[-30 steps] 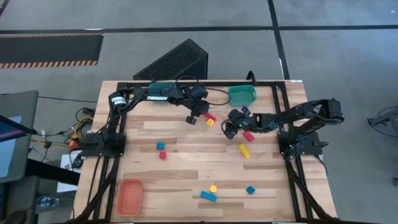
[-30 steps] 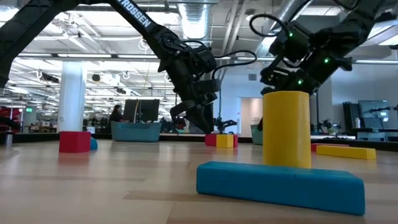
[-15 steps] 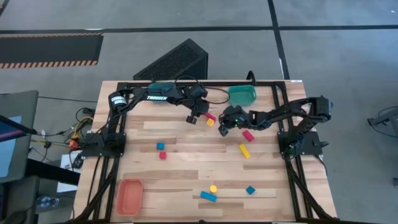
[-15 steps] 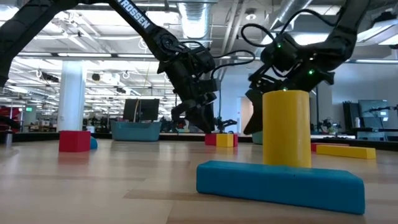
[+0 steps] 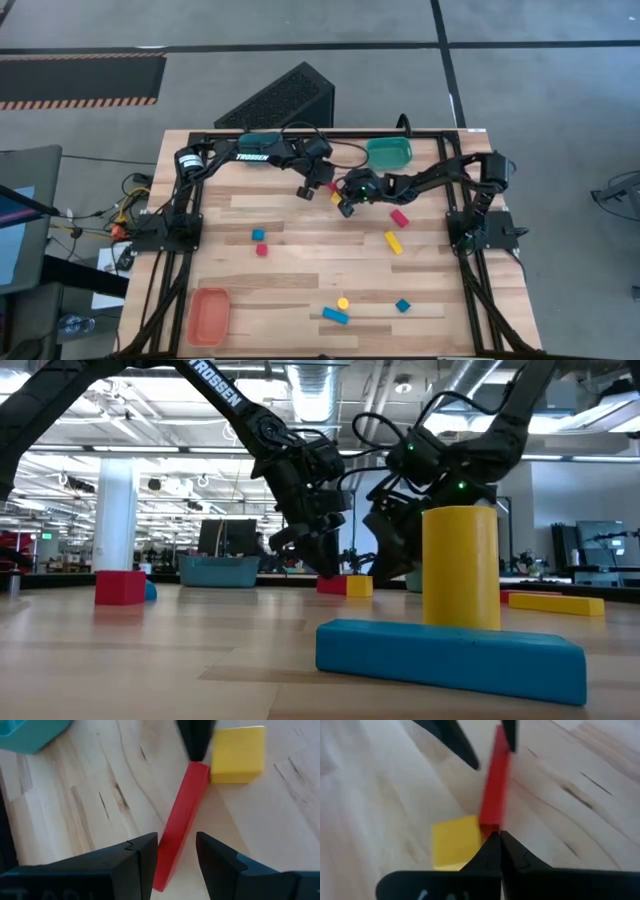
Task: Sort & place blocks by color
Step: Put the top red block into the blue bin
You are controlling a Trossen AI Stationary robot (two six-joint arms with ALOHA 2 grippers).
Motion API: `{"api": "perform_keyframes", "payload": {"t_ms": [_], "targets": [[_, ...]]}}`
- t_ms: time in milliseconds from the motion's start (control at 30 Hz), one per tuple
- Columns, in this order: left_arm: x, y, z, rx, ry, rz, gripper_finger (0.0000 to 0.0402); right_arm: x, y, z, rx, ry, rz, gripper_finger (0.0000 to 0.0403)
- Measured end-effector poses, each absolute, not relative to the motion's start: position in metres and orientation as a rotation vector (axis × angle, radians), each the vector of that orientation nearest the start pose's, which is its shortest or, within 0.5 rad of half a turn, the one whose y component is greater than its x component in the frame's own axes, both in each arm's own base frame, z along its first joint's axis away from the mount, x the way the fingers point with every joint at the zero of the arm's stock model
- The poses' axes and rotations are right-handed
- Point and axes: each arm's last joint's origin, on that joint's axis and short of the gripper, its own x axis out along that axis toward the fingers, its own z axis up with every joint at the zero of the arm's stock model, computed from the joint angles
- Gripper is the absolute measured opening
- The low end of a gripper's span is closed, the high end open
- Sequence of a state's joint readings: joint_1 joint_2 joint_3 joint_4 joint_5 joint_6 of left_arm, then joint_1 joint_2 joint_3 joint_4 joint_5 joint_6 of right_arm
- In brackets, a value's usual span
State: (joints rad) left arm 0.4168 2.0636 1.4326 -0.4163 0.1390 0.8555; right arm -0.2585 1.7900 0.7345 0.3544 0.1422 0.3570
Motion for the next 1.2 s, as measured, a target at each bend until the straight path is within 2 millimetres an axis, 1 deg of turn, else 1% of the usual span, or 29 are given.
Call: {"api": "perform_keyframes", "payload": {"t_ms": [133, 233, 367, 500, 567, 633, 700, 767, 867, 1000, 1200], "targets": [[0.389, 0.169, 0.155, 0.496, 1.082, -0.170, 0.0125, 0.314, -0.085, 0.120, 0.366, 0.625, -0.484, 0.0008], [0.386, 0.171, 0.154, 0.483, 1.102, -0.174, 0.0115, 0.313, -0.084, 0.130, 0.364, 0.604, -0.479, 0.0006], [0.384, 0.176, 0.154, 0.467, 1.100, -0.159, 0.0076, 0.310, -0.080, 0.141, 0.360, 0.593, -0.468, 0.0012], [0.384, 0.177, 0.155, 0.448, 1.097, -0.143, 0.0028, 0.308, -0.069, 0.158, 0.355, 0.565, -0.439, 0.0017], [0.384, 0.177, 0.155, 0.424, 1.094, -0.125, 0.0014, 0.306, -0.063, 0.163, 0.343, 0.572, -0.437, 0.0015], [0.384, 0.177, 0.155, 0.392, 1.093, -0.101, 0.0013, 0.304, -0.056, 0.169, 0.323, 0.559, -0.450, 0.0012], [0.384, 0.177, 0.155, 0.363, 1.102, -0.068, 0.0022, 0.303, -0.050, 0.174, 0.302, 0.551, -0.472, 0.0010], [0.385, 0.176, 0.155, 0.337, 1.125, -0.006, 0.0029, 0.301, -0.046, 0.176, 0.284, 0.561, -0.491, 0.0010], [0.384, 0.172, 0.156, 0.292, 1.162, 0.052, 0.0028, 0.298, -0.041, 0.180, 0.267, 0.564, -0.503, 0.0014], [0.383, 0.168, 0.156, 0.251, 1.182, 0.060, 0.0014, 0.298, -0.035, 0.180, 0.251, 0.569, -0.515, 0.0018], [0.378, 0.166, 0.160, 0.186, 1.207, 0.100, 0.0018, 0.298, -0.030, 0.180, 0.255, 0.564, -0.515, 0.0014]]}}
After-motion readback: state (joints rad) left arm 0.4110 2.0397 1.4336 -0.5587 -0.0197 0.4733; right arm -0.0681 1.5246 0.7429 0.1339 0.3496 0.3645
